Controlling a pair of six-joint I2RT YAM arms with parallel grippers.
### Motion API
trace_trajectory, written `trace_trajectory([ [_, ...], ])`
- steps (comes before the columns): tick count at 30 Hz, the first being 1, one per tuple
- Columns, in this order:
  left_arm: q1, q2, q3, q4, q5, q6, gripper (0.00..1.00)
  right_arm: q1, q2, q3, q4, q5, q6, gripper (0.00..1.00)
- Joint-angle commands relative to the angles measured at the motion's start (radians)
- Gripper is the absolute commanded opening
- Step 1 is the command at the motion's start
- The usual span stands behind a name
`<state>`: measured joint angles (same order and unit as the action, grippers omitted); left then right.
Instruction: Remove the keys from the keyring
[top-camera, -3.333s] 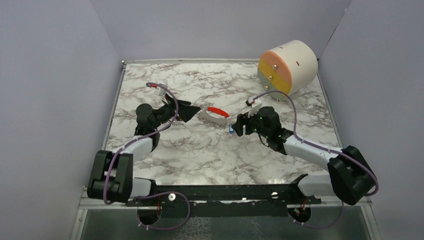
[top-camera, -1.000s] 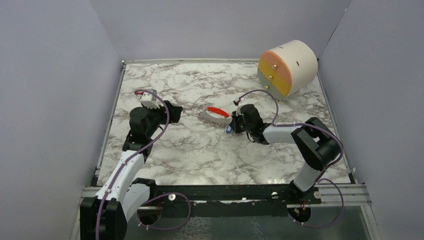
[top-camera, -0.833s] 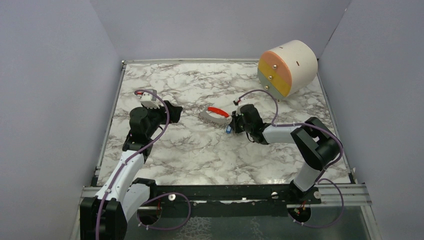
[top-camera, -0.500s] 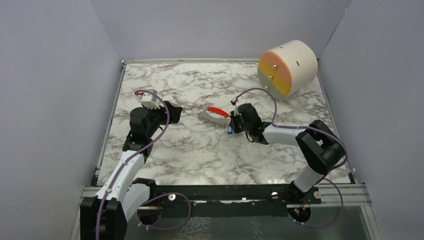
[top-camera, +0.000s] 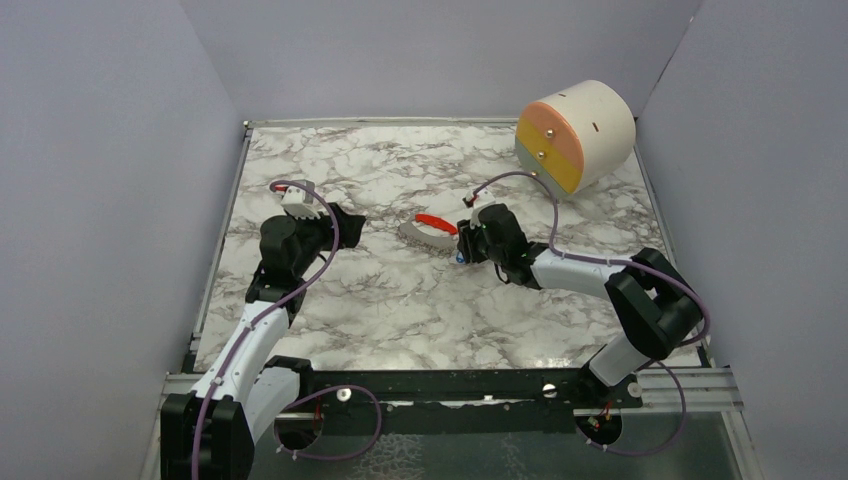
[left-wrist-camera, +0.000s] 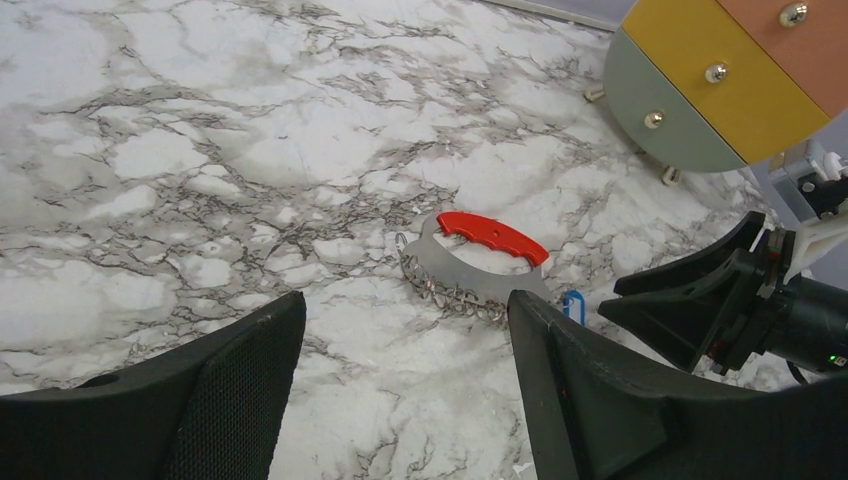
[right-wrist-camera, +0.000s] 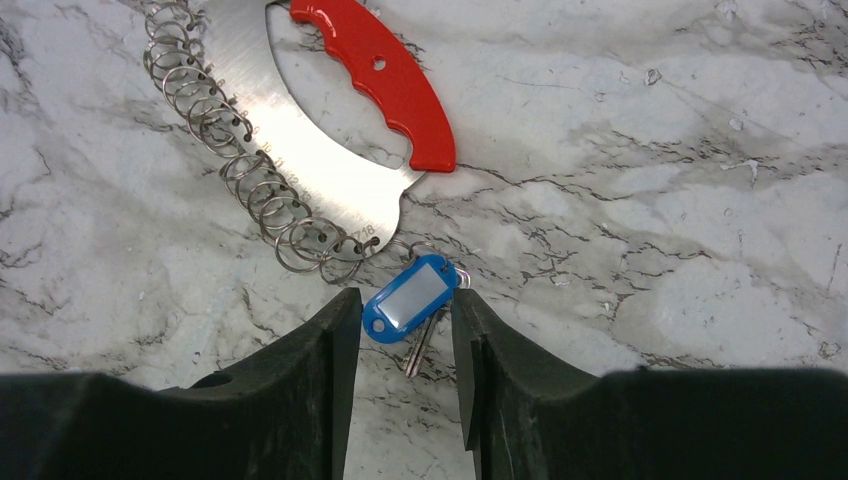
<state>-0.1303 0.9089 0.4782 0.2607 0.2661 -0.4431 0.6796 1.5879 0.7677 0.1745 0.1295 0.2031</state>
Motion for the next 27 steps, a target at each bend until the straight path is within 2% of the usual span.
trace_trajectory([
  [1,0.008,-0.003,-0.010,0.033,0.026,-0.014,0.76,0.015,0.040,0.028,-0.013,0.013,-0.029,0.36],
  [13,0.008,0.023,-0.011,0.043,0.030,-0.014,0.75,0.025,0.084,0.030,-0.002,0.055,-0.049,0.34],
  [17,0.008,0.020,-0.012,0.045,0.033,-0.011,0.75,0.026,0.127,0.066,0.001,0.076,-0.068,0.39],
  [27,0.007,0.020,-0.012,0.045,0.027,-0.002,0.75,0.026,0.220,0.136,0.005,0.103,-0.082,0.45],
])
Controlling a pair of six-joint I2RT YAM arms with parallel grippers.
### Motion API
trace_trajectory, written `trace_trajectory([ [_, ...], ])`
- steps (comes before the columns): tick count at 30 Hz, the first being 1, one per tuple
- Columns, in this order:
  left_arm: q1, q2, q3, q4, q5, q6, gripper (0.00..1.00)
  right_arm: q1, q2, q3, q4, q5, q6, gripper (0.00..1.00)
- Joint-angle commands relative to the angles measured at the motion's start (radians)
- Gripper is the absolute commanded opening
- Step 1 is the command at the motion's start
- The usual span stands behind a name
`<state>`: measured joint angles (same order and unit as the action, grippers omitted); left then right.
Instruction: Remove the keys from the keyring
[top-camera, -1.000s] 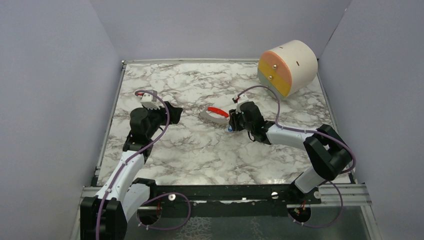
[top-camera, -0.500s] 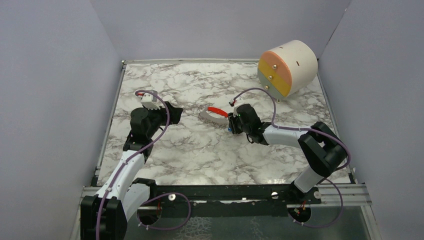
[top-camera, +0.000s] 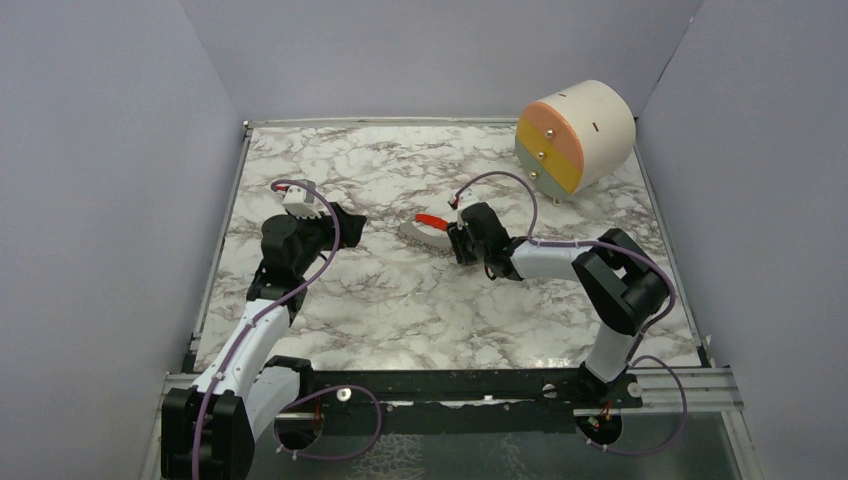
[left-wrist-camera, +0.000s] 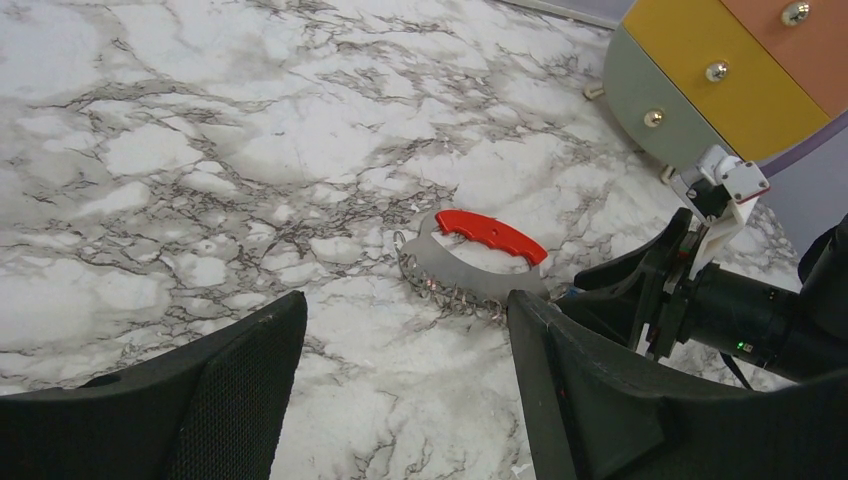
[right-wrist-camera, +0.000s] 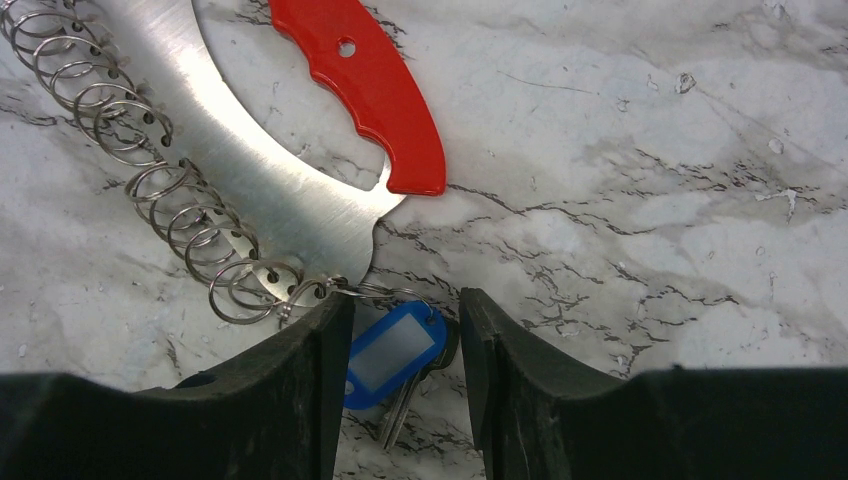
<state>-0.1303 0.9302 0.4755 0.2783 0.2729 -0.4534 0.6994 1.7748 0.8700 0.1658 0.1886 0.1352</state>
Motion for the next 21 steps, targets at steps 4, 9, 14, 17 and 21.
trace_trajectory([
  [4,0.008,0.004,-0.008,0.027,0.020,0.012,0.75,0.006,0.063,0.051,0.010,0.065,-0.017,0.45],
  [9,0.008,0.008,-0.007,0.028,0.019,0.013,0.75,0.006,0.088,0.067,0.017,0.059,-0.021,0.34],
  [14,0.008,0.008,-0.009,0.027,0.017,0.013,0.75,0.006,0.090,0.063,0.015,0.003,0.000,0.01],
  [17,0.008,0.009,-0.009,0.027,0.017,0.013,0.75,0.006,0.066,0.042,0.014,-0.005,0.002,0.01],
  [21,0.008,0.010,-0.003,0.028,0.021,0.010,0.75,0.008,-0.008,0.027,-0.002,0.026,-0.021,0.01],
])
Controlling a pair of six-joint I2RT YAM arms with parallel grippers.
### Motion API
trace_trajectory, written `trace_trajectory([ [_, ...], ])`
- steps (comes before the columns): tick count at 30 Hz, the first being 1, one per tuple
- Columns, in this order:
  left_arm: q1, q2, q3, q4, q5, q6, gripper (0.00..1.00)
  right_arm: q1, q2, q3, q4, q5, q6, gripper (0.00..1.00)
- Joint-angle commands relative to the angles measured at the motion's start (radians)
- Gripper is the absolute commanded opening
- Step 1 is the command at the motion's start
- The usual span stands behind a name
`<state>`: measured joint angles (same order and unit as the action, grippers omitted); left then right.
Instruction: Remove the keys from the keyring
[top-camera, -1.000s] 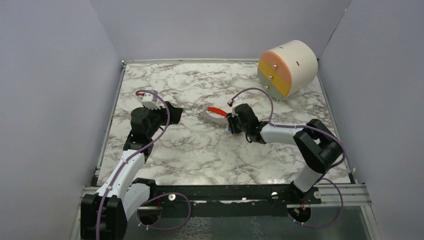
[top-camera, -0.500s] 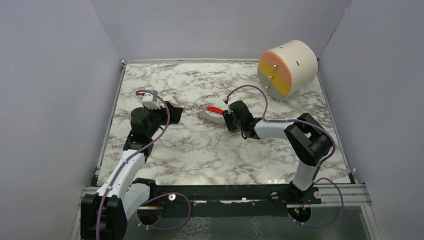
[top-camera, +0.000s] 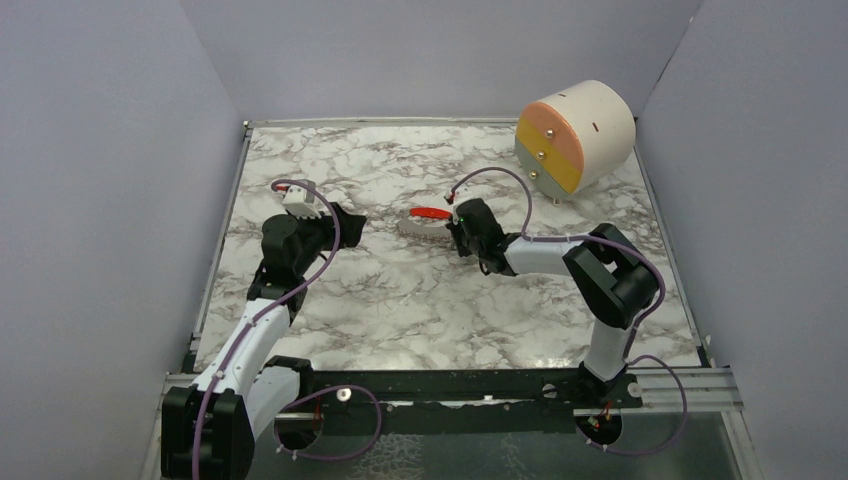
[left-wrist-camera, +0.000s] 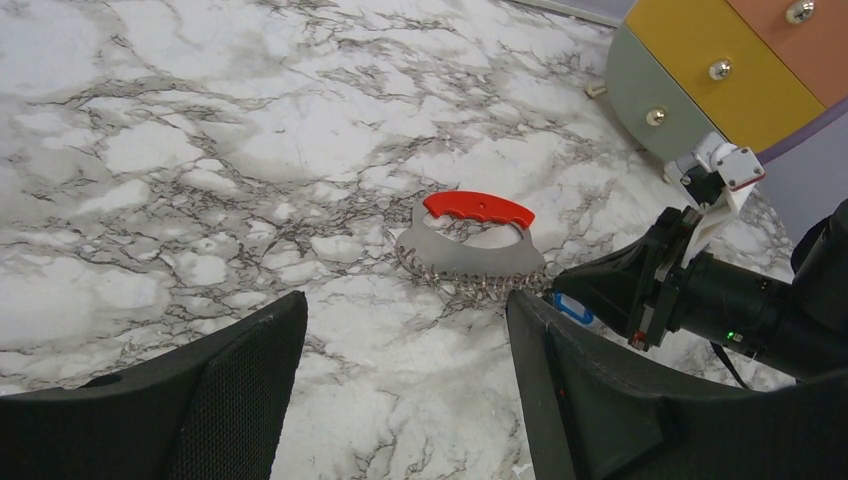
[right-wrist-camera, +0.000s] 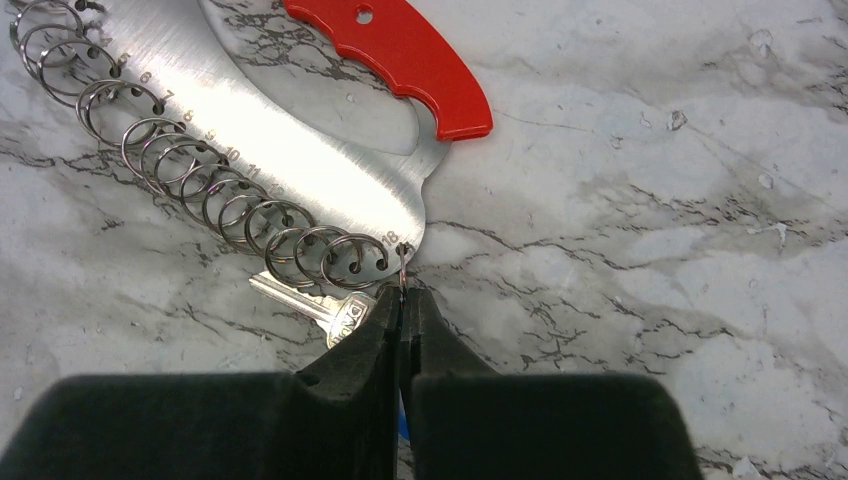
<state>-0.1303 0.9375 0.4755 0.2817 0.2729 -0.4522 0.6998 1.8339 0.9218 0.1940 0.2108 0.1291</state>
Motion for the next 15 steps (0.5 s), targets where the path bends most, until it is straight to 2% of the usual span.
trace_trajectory([
  [1,0.008,0.003,-0.001,0.025,0.022,0.007,0.75,0.008,-0.085,-0.019,-0.043,0.010,-0.026,0.01],
  [9,0.008,-0.004,0.034,0.037,0.089,-0.021,0.70,0.059,-0.260,0.069,-0.146,0.096,-0.140,0.01],
  [15,0.008,-0.046,0.053,0.077,0.153,-0.044,0.70,0.082,-0.407,0.090,-0.173,0.027,-0.234,0.01],
])
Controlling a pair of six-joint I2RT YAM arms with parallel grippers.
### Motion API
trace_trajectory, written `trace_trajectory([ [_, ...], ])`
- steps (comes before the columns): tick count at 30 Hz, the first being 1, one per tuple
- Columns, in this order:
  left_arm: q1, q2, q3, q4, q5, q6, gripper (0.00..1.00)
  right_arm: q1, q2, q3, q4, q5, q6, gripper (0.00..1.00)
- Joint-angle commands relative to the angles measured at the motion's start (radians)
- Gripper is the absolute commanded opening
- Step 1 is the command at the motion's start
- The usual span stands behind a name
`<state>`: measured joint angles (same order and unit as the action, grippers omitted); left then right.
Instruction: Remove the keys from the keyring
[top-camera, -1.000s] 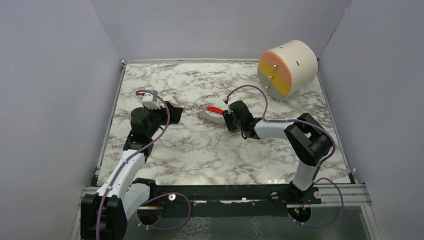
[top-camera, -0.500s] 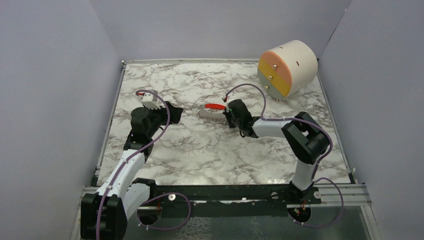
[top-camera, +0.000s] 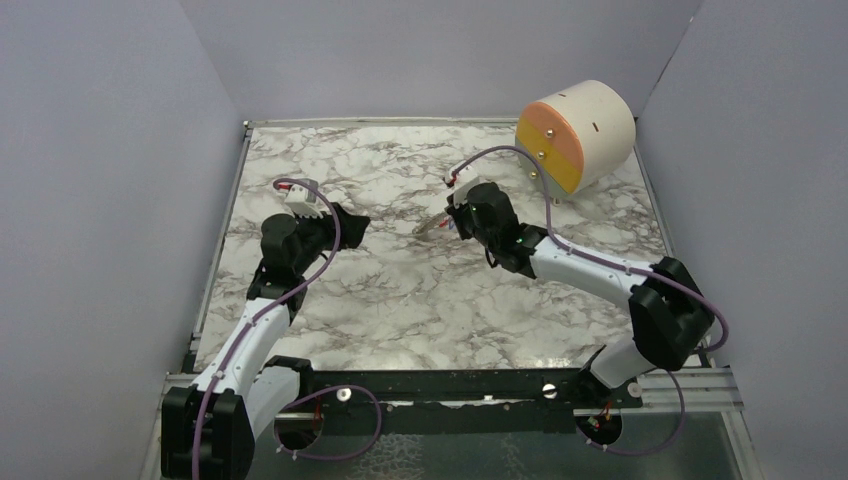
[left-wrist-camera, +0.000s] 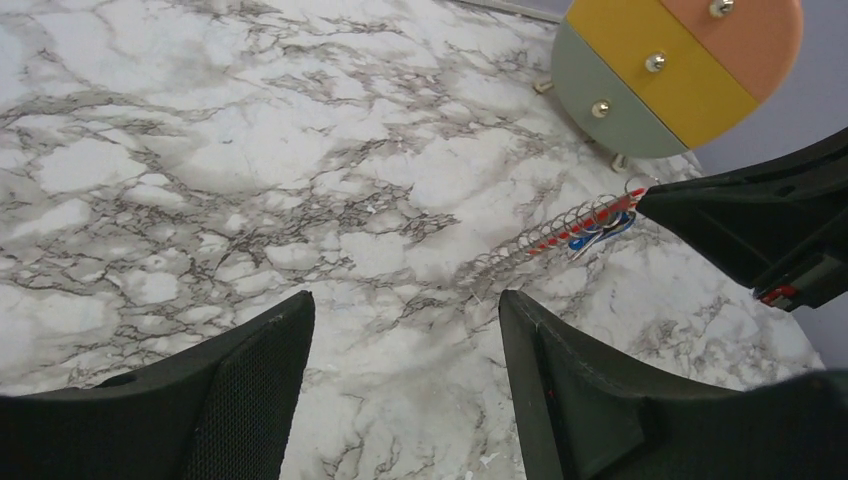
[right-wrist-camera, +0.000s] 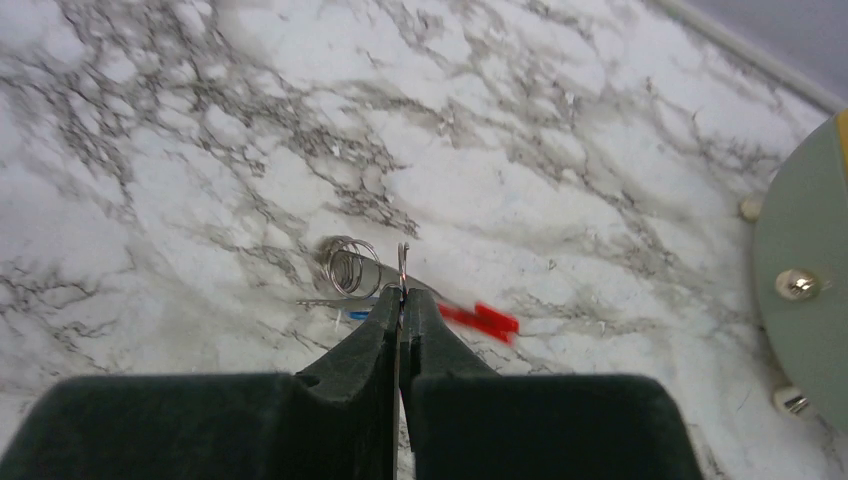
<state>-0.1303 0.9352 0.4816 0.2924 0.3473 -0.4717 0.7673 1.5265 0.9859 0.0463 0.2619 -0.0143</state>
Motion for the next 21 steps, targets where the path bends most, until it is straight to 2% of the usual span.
trace_trajectory([
  [1,0.008,-0.052,0.052,0.072,0.089,-0.031,0.70,0.015,-0.126,0.022,-0.024,-0.050,-0.104,0.01],
  [10,0.004,-0.066,0.140,0.169,0.301,-0.133,0.69,0.015,-0.373,-0.057,-0.039,-0.340,-0.200,0.01],
  [16,-0.029,-0.070,0.152,0.263,0.394,-0.164,0.68,0.017,-0.440,-0.044,-0.132,-0.517,-0.185,0.01],
  [18,-0.049,-0.064,0.149,0.287,0.415,-0.162,0.63,0.018,-0.452,-0.053,-0.133,-0.556,-0.171,0.01],
  [21,-0.101,-0.043,0.147,0.316,0.442,-0.138,0.43,0.025,-0.457,-0.057,-0.137,-0.596,-0.159,0.01],
])
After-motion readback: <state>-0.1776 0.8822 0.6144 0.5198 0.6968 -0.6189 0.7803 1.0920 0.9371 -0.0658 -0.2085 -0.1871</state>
